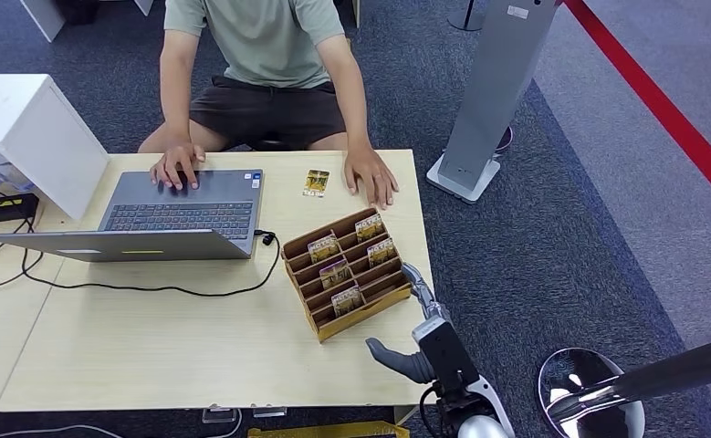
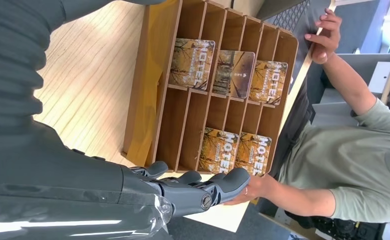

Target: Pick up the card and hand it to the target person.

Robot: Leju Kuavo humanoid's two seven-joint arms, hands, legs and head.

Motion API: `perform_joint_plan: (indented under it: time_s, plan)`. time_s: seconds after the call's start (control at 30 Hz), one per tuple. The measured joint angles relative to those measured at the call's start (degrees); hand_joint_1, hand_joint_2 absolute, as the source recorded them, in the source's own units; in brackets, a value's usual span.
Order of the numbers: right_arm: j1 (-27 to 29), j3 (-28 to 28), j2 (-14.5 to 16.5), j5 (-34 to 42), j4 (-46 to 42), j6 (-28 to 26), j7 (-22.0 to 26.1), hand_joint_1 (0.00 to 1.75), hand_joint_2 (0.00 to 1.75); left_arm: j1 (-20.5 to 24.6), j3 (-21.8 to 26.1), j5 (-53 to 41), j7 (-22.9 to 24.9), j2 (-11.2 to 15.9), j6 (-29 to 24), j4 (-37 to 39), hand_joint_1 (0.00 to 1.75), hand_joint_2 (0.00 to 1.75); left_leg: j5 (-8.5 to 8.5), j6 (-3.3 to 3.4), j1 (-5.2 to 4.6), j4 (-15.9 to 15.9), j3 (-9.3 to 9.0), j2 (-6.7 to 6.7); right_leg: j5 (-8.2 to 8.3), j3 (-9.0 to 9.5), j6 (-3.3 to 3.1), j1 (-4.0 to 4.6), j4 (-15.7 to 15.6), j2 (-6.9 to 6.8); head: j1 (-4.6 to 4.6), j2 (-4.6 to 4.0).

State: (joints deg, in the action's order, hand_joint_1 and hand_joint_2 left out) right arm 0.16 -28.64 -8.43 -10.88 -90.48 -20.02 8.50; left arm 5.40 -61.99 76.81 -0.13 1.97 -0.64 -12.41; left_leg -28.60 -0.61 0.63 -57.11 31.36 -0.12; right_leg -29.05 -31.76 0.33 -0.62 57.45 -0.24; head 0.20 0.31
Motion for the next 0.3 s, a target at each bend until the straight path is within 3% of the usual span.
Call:
perform_joint_plan:
  time_s: [0.3]
  plan:
    - [-0.5,-0.3,0.1,-0.2,1.1,-0.2,-0.1,0.0,1.75,0.0,0.0,-0.9,-0.1,0.0,0.0,0.0,0.0,0.0,0.0,0.0,0.0,0.0,0.0,0.0,0.0,0.0,0.0,0.0,0.0,0.0,0.02,0.0]
